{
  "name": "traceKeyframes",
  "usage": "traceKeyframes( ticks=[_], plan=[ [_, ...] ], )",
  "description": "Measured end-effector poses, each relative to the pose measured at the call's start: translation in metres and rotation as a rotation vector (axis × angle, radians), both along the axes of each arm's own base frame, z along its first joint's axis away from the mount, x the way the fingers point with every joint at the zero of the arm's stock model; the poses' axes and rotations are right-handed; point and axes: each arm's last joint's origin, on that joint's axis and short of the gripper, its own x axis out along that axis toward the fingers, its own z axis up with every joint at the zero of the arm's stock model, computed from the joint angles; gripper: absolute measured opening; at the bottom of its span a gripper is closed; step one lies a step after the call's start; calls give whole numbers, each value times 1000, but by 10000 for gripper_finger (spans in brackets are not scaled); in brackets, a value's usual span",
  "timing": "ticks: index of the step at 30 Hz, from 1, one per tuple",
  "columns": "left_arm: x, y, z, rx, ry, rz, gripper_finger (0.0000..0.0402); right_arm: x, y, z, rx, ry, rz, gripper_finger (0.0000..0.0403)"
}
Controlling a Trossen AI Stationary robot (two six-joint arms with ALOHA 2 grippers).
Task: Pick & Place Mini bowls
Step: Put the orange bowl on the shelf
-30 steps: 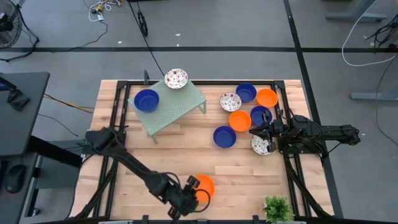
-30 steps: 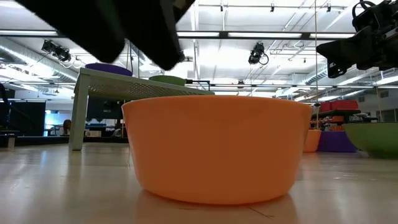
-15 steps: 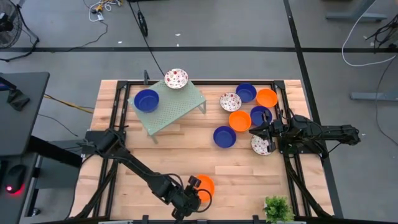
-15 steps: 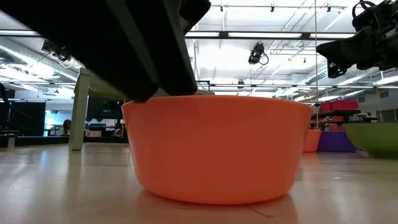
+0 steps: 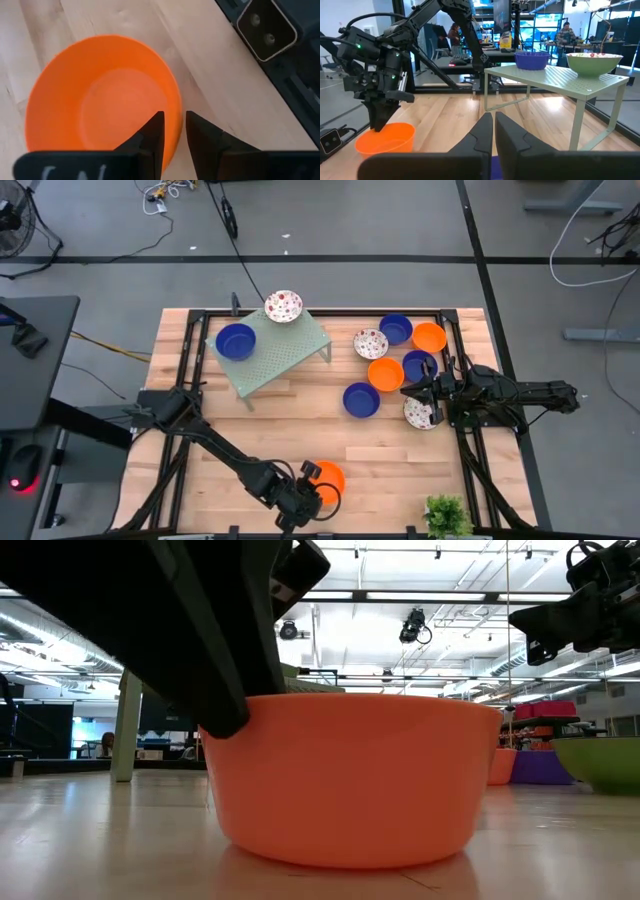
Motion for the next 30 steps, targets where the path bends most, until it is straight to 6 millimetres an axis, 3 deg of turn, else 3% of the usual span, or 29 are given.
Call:
traceKeyframes(
  ticks=[5, 14, 21, 25, 30],
  plan=[
    [0, 0, 0, 3, 0, 2, 70, 0, 0, 0, 0, 0, 0, 23],
    [0, 1, -1, 5, 11, -1, 11, 0, 0, 0, 0, 0, 0, 23],
    [2, 7, 5, 57, -43, 55, 6, 0, 0, 0, 0, 0, 0, 23],
    [1, 19, 38, 42, -135, 148, 5, 0, 0, 0, 0, 0, 0, 23],
    [-10, 63, 98, 25, -214, 355, 4, 0, 0, 0, 0, 0, 0, 23]
  ],
)
